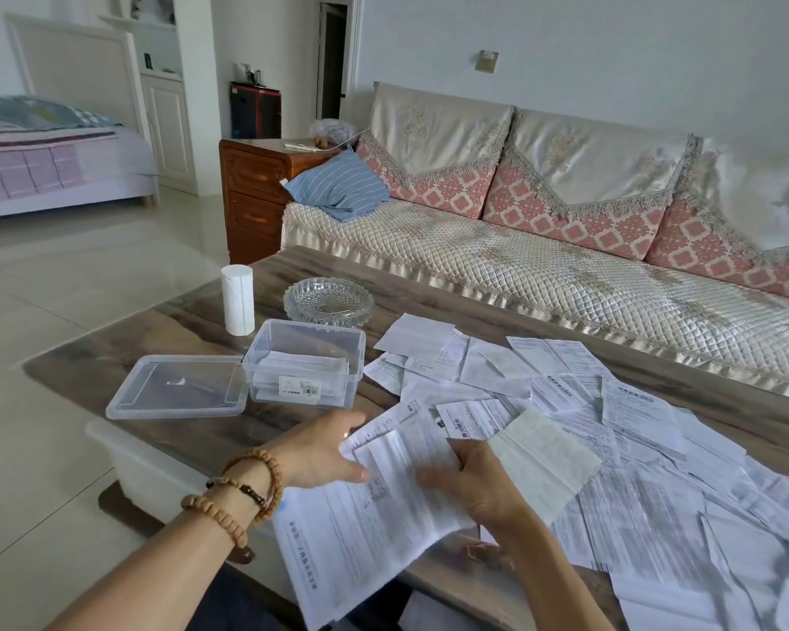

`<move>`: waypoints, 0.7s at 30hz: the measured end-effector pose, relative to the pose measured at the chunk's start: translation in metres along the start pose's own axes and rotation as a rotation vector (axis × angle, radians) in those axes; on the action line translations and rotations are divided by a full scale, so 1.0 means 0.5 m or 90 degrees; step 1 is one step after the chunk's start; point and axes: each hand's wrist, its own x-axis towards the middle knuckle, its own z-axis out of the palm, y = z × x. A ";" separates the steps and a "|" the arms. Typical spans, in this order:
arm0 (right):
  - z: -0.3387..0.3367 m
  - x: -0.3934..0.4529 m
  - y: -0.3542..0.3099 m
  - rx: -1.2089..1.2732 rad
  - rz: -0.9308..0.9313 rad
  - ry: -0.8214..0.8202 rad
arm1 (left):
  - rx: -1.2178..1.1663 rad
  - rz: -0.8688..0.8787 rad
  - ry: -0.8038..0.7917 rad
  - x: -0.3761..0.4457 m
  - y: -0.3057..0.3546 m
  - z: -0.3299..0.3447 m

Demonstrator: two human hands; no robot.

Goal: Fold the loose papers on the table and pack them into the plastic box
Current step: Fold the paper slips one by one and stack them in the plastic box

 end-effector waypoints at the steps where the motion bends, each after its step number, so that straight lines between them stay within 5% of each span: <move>1: 0.002 0.002 -0.002 0.000 -0.012 0.038 | -0.010 0.003 0.033 -0.002 0.000 -0.007; 4: 0.007 -0.001 -0.016 0.145 -0.044 0.137 | -0.116 0.005 0.148 -0.016 -0.007 -0.039; 6: 0.011 0.000 -0.014 0.244 -0.035 0.191 | -0.318 -0.011 0.225 -0.029 -0.017 -0.049; 9: 0.034 -0.002 -0.010 0.367 -0.013 0.171 | -0.544 -0.048 0.276 -0.047 -0.030 -0.032; 11: 0.057 -0.013 -0.010 0.364 -0.005 0.127 | -0.554 -0.068 0.284 -0.052 -0.041 -0.002; 15: 0.085 -0.015 0.011 0.112 -0.057 0.136 | -0.506 -0.111 0.366 -0.044 -0.067 0.046; 21: 0.075 0.017 0.005 0.173 -0.034 0.219 | -0.473 -0.120 0.316 -0.020 -0.060 0.047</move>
